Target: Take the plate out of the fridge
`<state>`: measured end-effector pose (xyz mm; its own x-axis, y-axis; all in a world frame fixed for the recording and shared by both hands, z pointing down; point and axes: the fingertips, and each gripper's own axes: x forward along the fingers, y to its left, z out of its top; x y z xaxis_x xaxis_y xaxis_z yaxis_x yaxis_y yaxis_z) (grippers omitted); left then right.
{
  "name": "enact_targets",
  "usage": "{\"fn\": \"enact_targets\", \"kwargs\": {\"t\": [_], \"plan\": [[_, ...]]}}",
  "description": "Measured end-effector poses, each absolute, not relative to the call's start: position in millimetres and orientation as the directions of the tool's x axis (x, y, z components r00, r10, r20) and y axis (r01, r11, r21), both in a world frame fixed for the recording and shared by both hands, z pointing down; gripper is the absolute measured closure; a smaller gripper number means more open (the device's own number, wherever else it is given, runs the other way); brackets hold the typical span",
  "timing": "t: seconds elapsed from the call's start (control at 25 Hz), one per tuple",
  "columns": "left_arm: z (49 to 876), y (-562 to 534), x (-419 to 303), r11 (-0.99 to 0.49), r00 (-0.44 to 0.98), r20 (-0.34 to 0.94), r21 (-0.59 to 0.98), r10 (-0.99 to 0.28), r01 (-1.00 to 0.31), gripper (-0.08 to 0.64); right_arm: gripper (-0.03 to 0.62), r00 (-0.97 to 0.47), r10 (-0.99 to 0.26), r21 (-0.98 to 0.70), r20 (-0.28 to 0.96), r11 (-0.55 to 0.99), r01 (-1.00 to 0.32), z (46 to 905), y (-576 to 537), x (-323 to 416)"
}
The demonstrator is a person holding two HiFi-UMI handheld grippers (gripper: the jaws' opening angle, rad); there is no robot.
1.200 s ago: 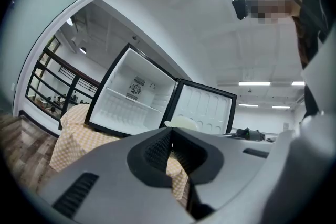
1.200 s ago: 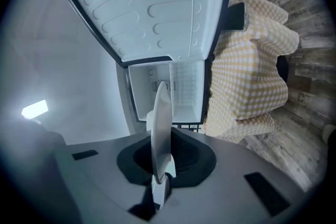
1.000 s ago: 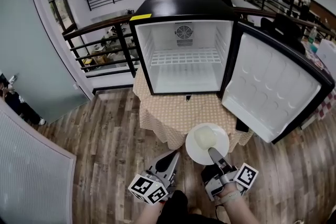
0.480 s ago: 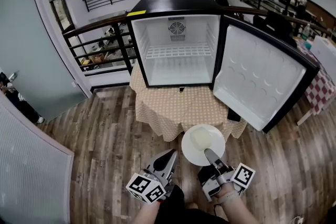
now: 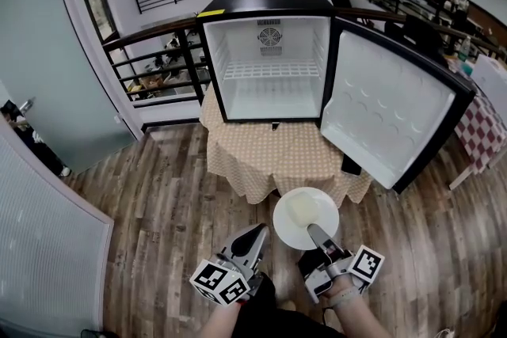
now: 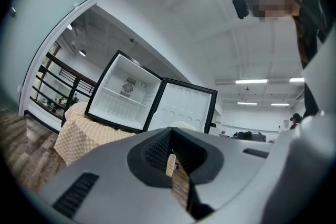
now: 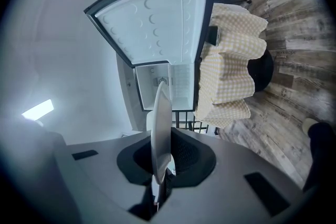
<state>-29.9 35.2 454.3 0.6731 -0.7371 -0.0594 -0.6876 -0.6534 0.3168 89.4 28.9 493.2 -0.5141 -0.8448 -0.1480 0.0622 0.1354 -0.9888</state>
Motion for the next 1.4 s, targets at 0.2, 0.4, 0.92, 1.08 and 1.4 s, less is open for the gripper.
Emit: {"fn": "enact_targets", "kwargs": {"t": [0.2,0.4,0.92,1.08,1.4], "plan": [[455.2,42.7,-29.7,-0.636,0.659,-0.046,0.317,-0.751,-0.703,0.551,0.551,-0.532,-0.834,-0.989,-0.149,0.133,0.069,493.9,34.7,89.9],[452.5,43.2,-28.5,-0.637,0.657,-0.042,0.297,-0.753,-0.711,0.551,0.551,-0.550,-0.822,-0.989,-0.148,0.135,0.064,497.0,35.6,89.5],[446.6,29.0,-27.1,-0.630,0.646,-0.058,0.301,-0.761,-0.716,0.551,0.551,-0.554,-0.819,-0.988,-0.150,0.149,0.047,494.8,26.4,97.2],[446.2,25.7,-29.9,-0.629,0.645,-0.057,0.300,-0.762,-0.717,0.551,0.551,-0.552,-0.820,-0.988,-0.152,0.148,0.053,495.0,24.6,95.6],[441.6,22.1,-27.9,-0.643,0.657,-0.066,0.294,-0.751,-0.707,0.551,0.551,-0.545,-0.824,-0.987,-0.154,0.150,0.053,494.1,23.6,94.3]]}}
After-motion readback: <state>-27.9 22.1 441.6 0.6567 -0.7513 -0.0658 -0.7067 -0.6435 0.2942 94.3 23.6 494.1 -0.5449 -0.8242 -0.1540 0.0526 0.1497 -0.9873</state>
